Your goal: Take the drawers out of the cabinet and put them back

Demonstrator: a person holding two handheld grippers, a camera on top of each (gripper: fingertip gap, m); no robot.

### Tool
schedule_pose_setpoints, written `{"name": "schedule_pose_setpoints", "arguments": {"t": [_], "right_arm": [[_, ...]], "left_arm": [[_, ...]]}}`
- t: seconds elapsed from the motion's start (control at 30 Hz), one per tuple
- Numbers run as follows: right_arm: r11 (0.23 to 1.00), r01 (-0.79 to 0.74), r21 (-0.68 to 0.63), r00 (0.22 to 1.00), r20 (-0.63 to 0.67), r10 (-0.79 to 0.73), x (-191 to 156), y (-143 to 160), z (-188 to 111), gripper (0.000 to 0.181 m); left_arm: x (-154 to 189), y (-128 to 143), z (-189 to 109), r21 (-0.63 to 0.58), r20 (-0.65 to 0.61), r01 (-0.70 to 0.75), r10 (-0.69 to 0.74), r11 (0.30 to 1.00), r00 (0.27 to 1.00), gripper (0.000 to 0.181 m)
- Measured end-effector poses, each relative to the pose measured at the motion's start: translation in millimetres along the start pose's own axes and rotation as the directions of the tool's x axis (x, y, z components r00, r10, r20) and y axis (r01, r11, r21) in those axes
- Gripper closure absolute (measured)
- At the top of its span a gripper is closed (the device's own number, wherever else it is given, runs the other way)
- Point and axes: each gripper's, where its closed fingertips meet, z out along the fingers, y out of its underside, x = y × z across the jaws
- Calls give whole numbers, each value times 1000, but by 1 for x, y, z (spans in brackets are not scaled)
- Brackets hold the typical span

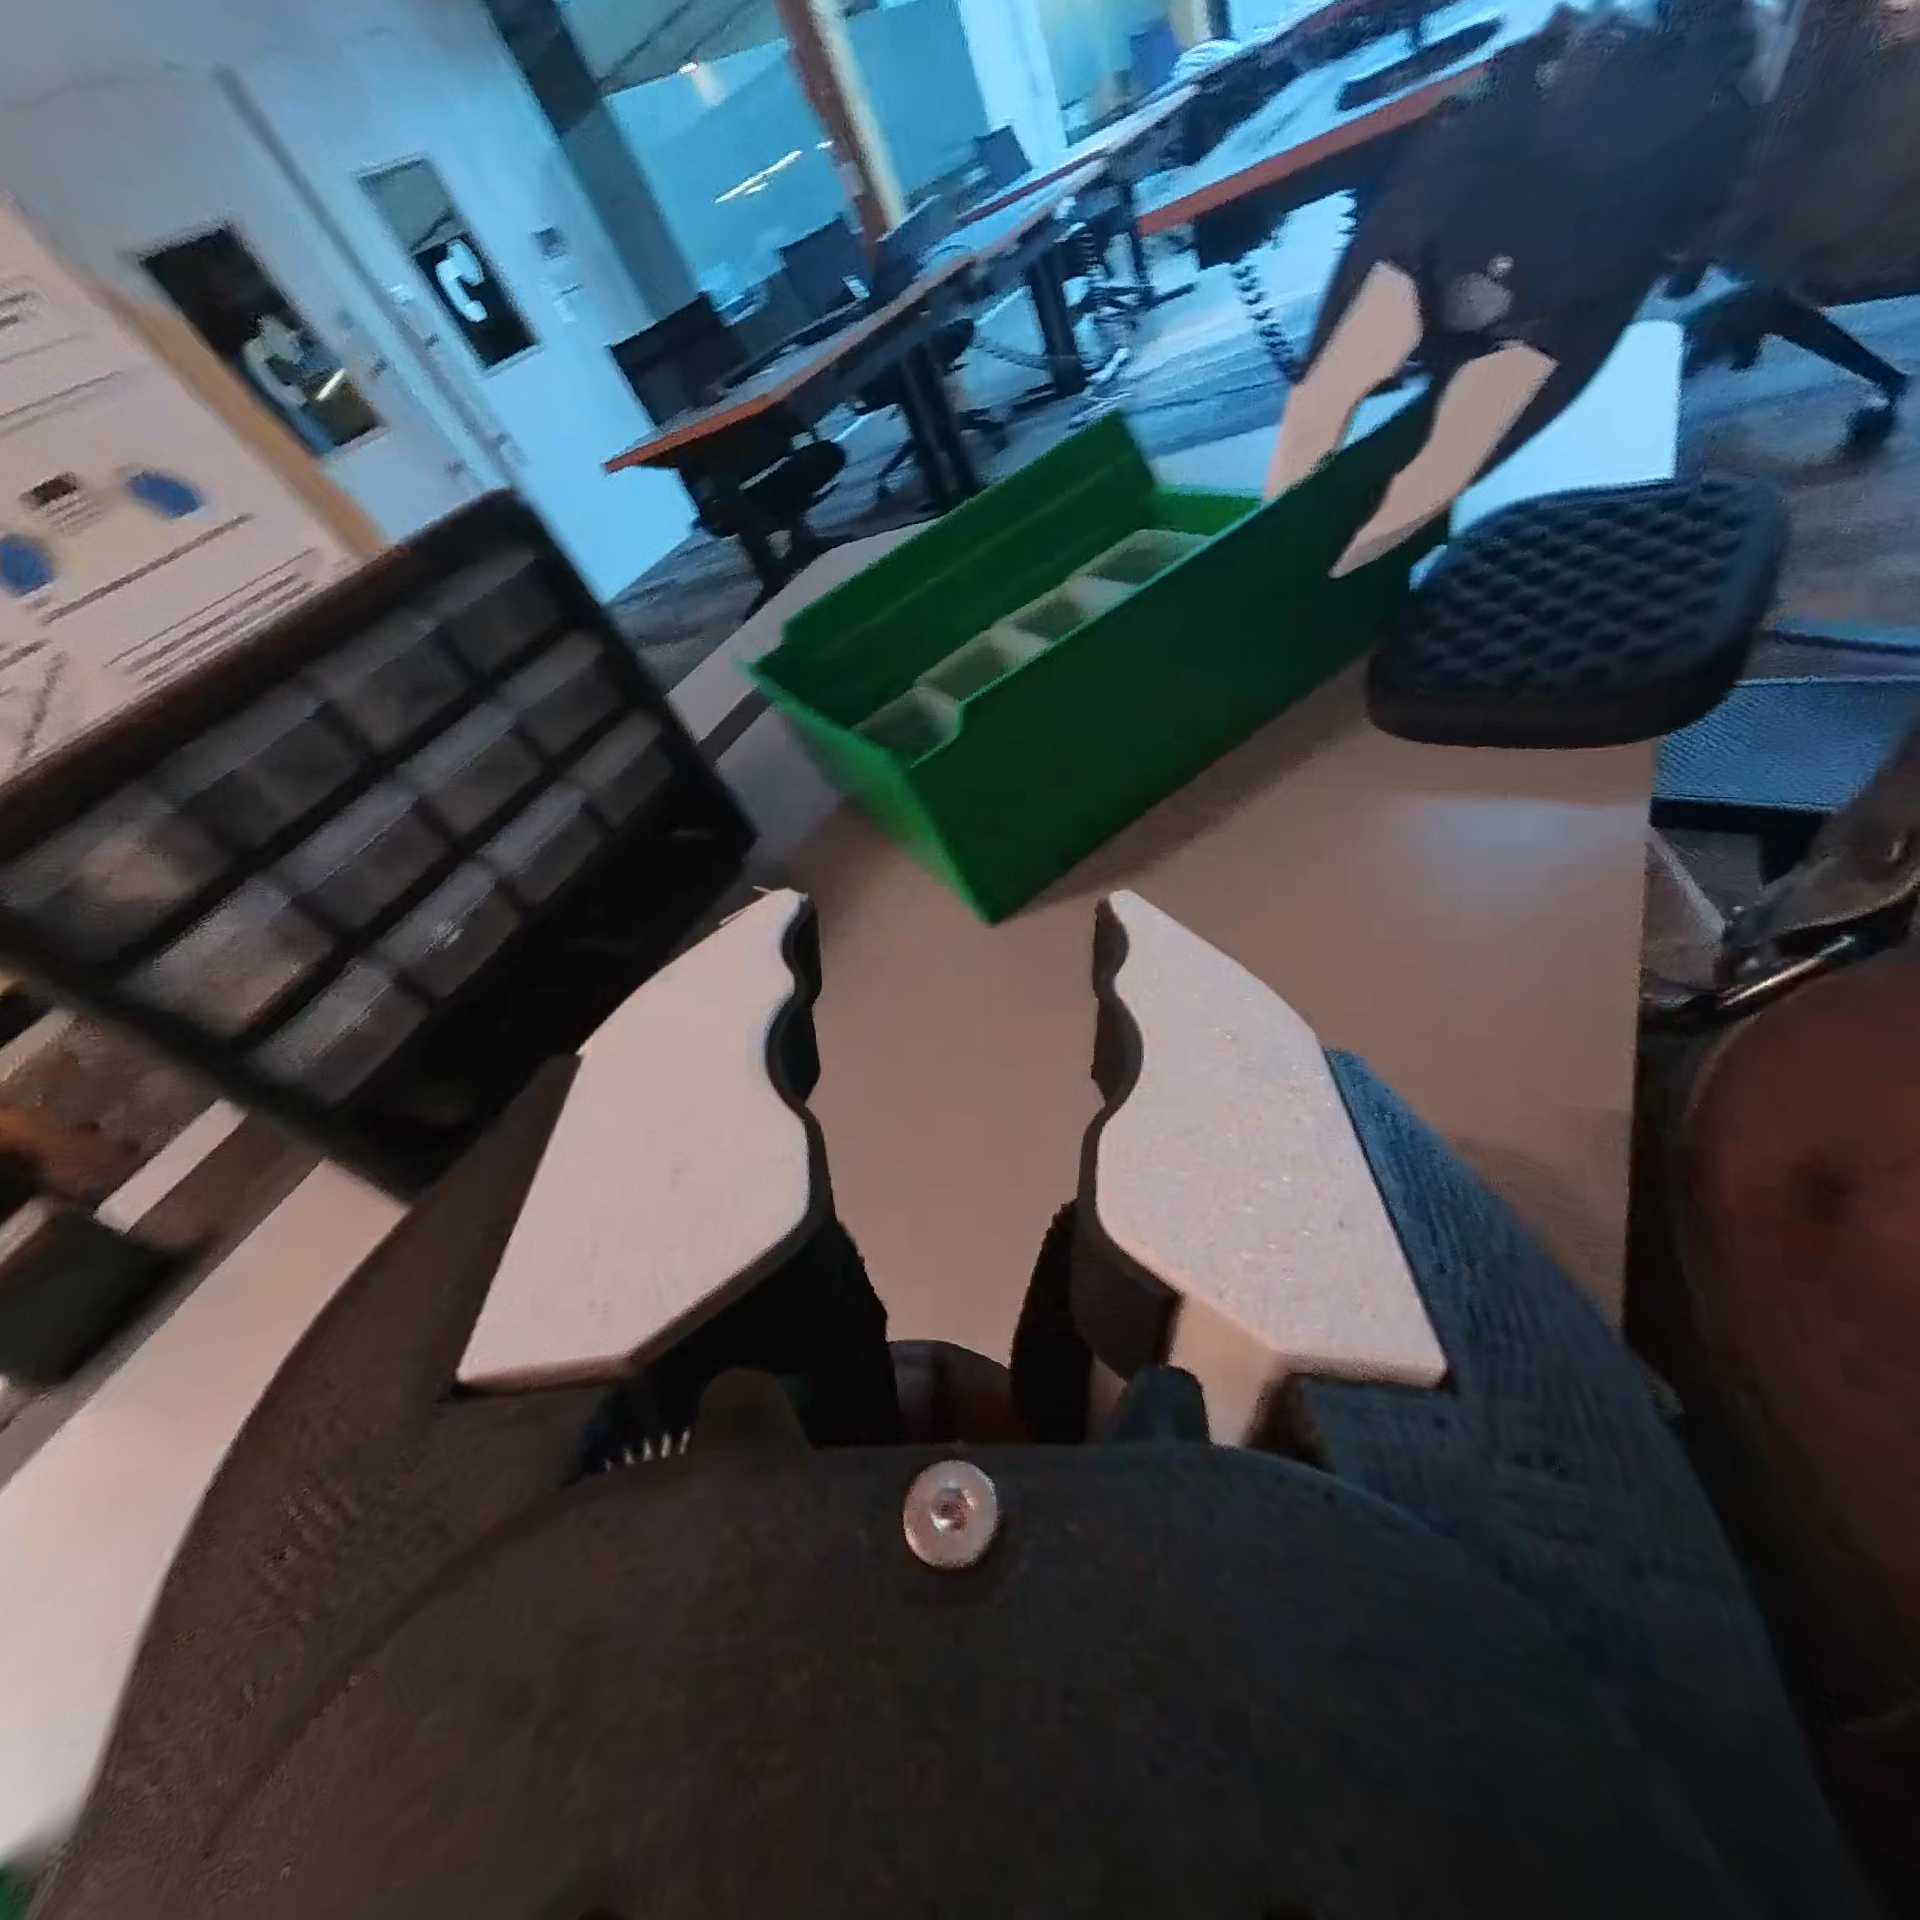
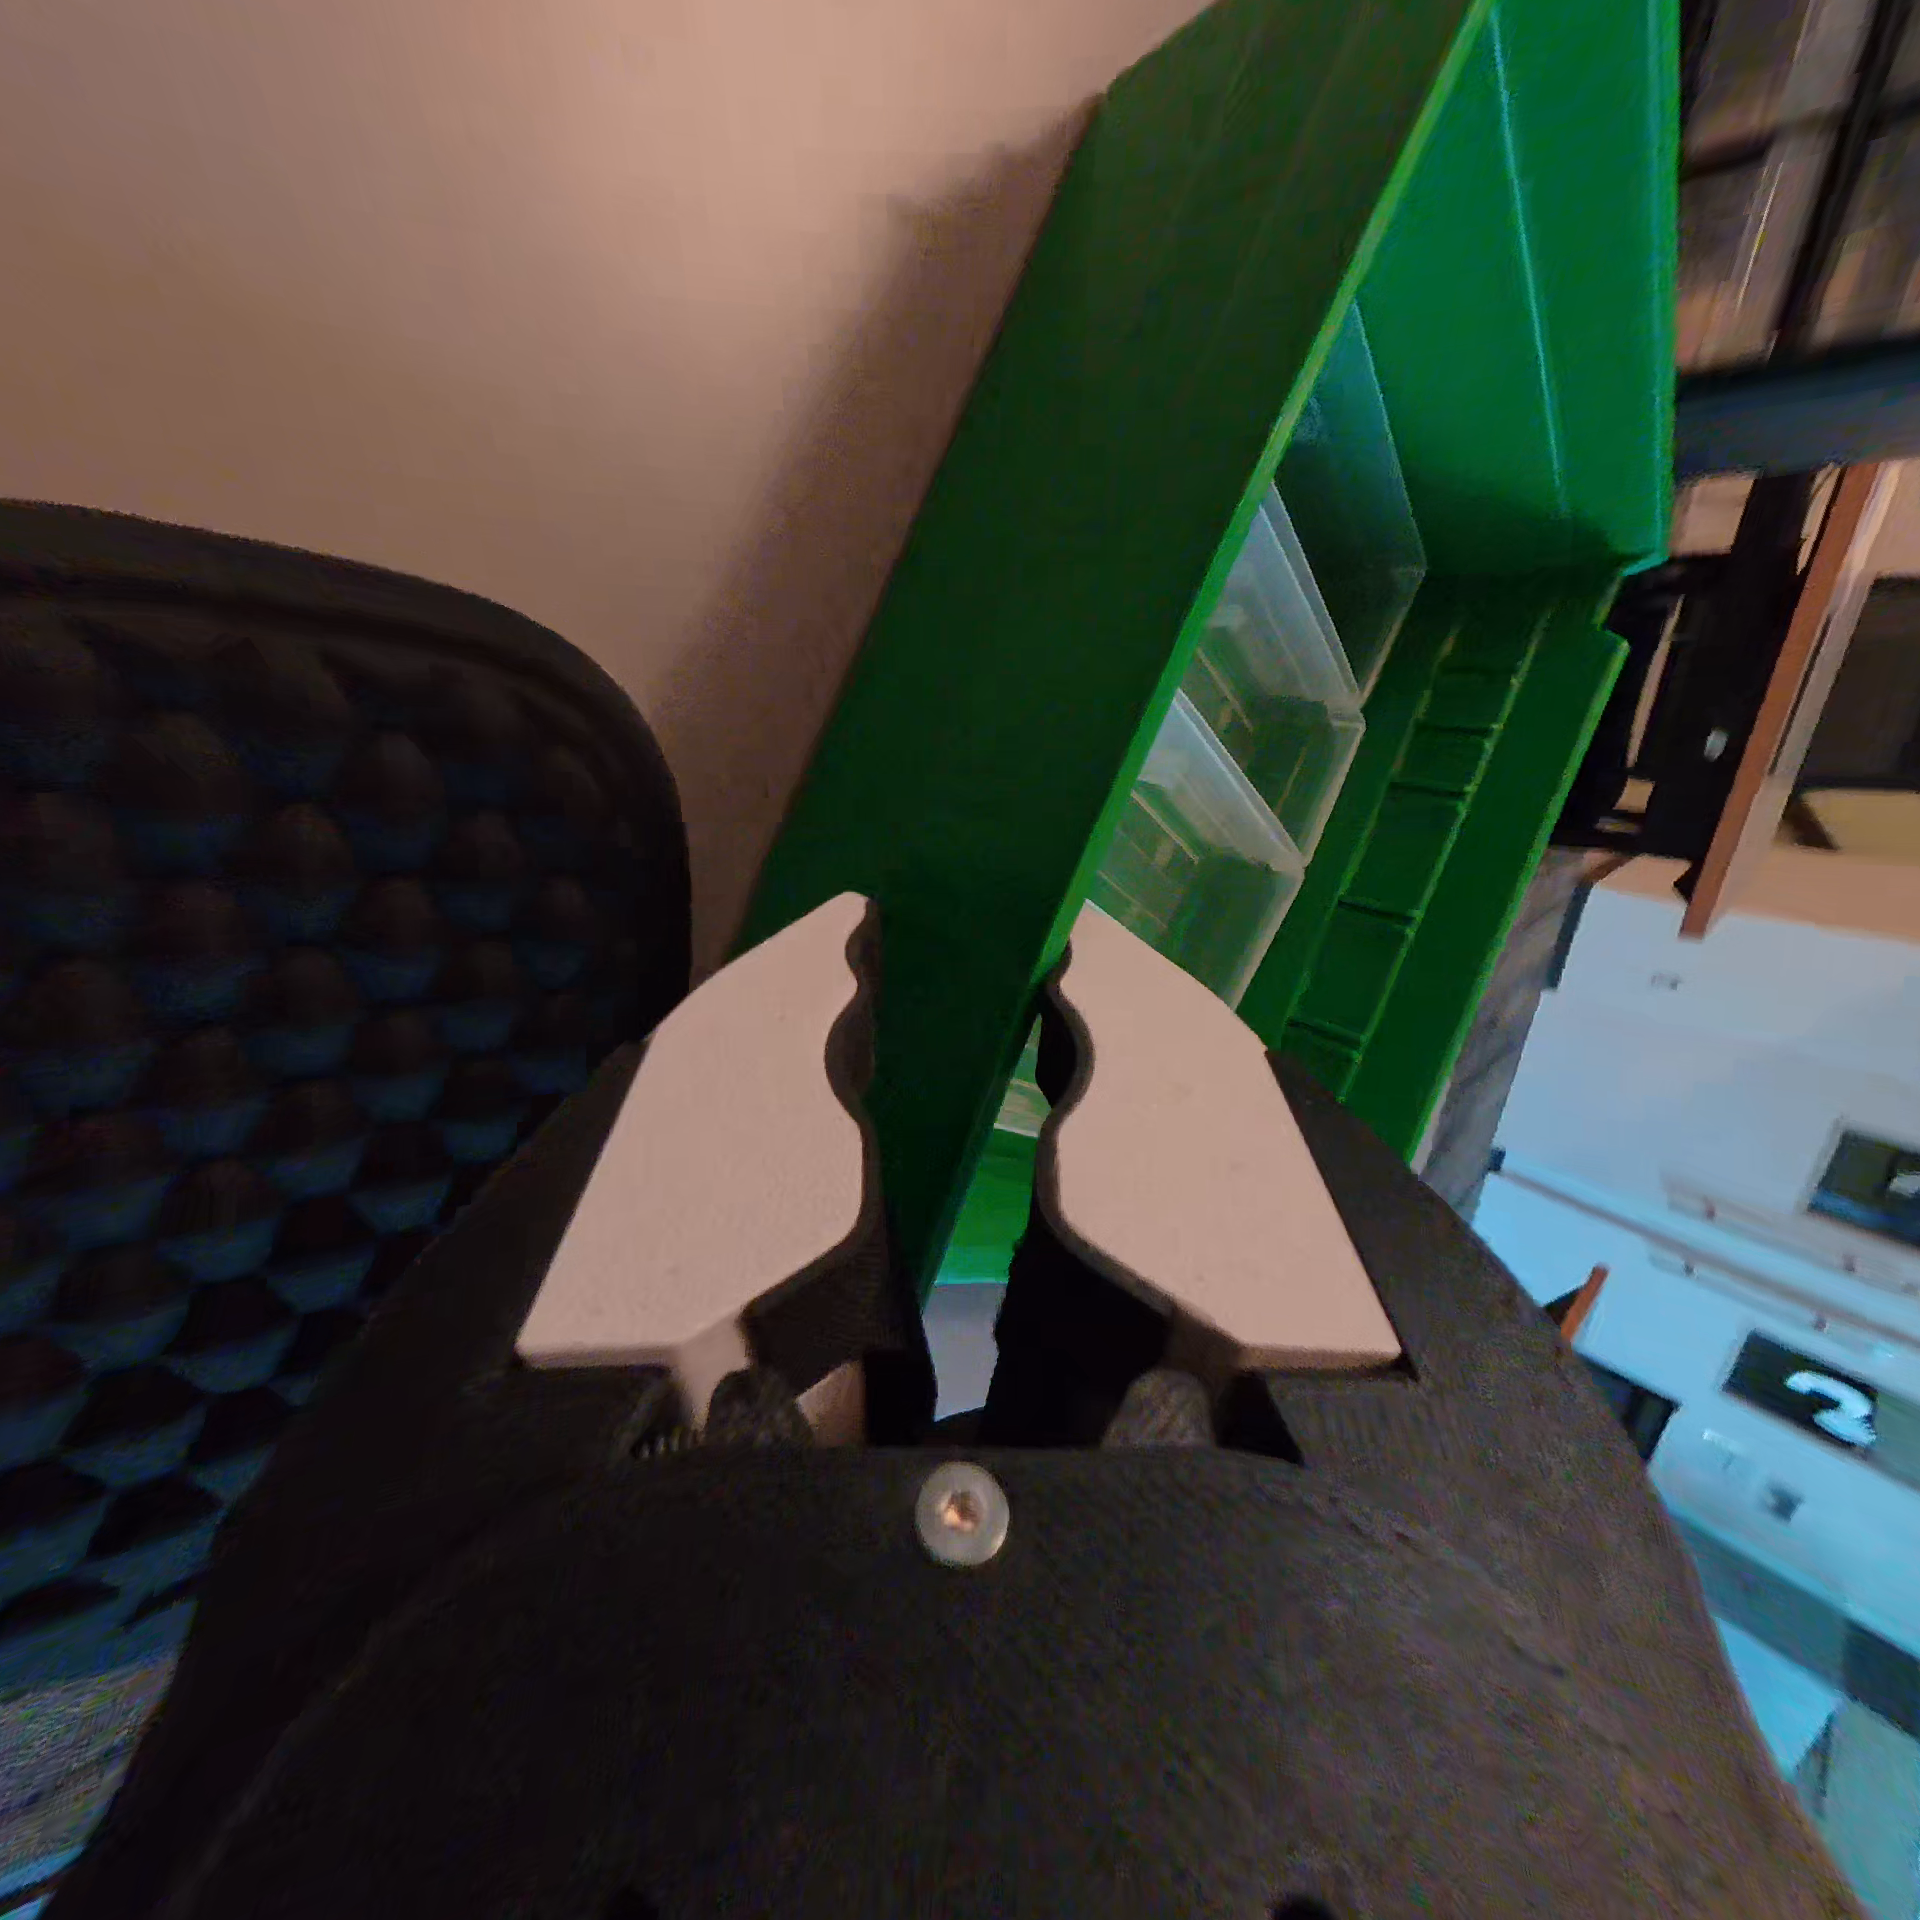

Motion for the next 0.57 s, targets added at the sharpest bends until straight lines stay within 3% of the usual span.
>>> {"name": "schedule_pose_setpoints", "arguments": {"t": [0.03, 0.17, 0.37, 0.4, 0.47, 0.57], "right_arm": [[1000, 27, 17, 1000, -2, -27, -1, -6, 1, 153], [991, 109, 80, 994, 1, -109, -3, -32, 4, 153], [965, 164, 202, 986, -24, -163, -3, -74, 10, 150], [958, 135, 254, 991, -62, -123, 1, -85, 8, 143], [922, -3, 387, 997, -69, 32, 10, -104, -1, 113], [740, -285, 610, 934, 2, 358, 36, -114, -27, 63]], "left_arm": [[8, -2, 11, 5, -22, -24, 24, 1000, 999, 131], [33, -6, 55, -5, -96, -99, 98, 995, 991, 131], [37, 14, 98, -179, -97, -352, 339, 919, 936, 131], [33, 23, 100, -241, -98, -382, 369, 892, 924, 132], [33, 37, 98, -310, -140, -385, 359, 869, 923, 145], [35, 38, 91, -321, -158, -266, 226, 909, 961, 157]]}}
